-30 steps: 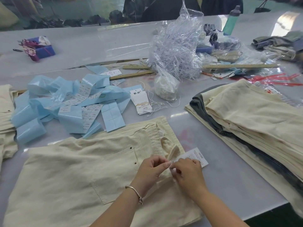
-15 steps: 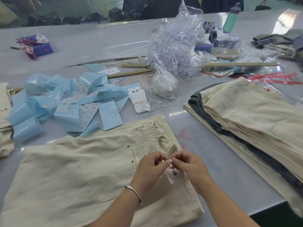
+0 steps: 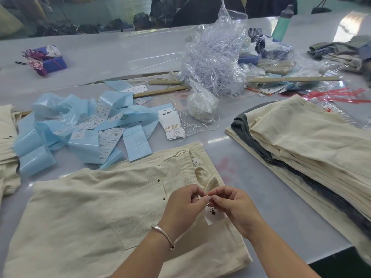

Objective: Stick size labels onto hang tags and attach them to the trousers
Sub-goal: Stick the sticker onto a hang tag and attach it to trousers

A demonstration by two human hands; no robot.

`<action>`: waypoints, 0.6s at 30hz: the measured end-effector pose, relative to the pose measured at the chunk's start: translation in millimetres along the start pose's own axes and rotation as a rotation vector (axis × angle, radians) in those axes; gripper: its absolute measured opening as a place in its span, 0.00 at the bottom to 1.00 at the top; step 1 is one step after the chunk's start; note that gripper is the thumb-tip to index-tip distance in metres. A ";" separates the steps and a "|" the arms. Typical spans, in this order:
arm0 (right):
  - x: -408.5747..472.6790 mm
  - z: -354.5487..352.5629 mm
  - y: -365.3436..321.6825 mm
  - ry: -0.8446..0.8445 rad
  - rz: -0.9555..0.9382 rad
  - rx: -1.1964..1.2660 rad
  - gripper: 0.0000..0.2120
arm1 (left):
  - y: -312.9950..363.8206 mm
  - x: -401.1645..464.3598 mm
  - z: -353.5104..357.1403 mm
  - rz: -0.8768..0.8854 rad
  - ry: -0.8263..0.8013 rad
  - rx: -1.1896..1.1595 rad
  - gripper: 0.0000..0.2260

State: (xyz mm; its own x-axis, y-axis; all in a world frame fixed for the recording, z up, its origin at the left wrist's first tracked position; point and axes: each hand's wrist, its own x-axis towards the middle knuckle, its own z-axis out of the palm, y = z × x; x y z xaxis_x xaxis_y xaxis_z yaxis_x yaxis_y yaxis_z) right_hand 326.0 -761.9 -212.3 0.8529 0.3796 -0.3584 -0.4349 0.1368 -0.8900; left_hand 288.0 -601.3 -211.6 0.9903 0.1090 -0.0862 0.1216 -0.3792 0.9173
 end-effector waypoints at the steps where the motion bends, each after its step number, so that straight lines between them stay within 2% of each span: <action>1: -0.2 0.1 0.2 0.001 -0.014 -0.028 0.05 | 0.1 0.2 0.2 -0.003 0.001 -0.002 0.09; 7: -3.1 3.1 -2.6 0.050 -0.154 -0.126 0.06 | 1.3 0.0 0.7 0.005 0.014 0.012 0.09; 18: -5.8 2.1 -4.7 0.026 -0.193 -0.233 0.07 | 3.3 -0.9 2.5 0.010 -0.008 0.040 0.08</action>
State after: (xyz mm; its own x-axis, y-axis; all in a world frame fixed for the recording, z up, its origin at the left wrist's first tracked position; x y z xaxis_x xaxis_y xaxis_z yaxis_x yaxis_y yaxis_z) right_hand 322.4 -762.8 -205.4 0.9218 0.3427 -0.1812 -0.1890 -0.0108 -0.9819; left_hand 287.6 -604.9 -209.4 0.9920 0.0974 -0.0803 0.1140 -0.4169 0.9018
